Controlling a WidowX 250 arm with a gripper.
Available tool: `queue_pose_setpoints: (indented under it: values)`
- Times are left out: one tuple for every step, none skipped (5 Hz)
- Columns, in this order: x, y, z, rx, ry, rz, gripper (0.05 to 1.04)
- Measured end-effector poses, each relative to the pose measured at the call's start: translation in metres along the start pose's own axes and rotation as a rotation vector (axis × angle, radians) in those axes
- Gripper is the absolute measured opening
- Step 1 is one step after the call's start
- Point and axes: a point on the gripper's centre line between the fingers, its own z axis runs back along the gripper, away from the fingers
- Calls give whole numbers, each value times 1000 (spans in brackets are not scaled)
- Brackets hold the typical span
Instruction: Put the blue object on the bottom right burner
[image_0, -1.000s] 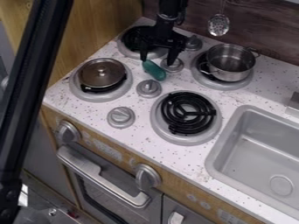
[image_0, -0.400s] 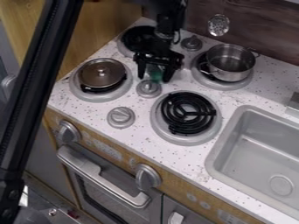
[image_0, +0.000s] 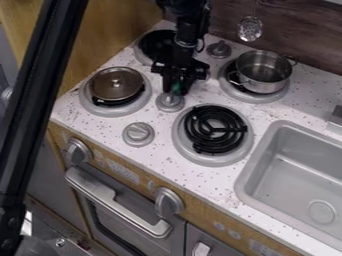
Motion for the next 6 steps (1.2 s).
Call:
queue_pose_setpoints:
  values:
    - [-6,4,7,-7,-4,-47,416]
    - [-25,5,31,-61,-34,-225,411]
    - [-45,7,59,-115,-87,-366,410]
    - [-80,8,65,-121,-83,-464,411]
    - [-107,-3,52,-140,-55,-514,410]
    - [-122,-27,50,-151,-73,-588,410]
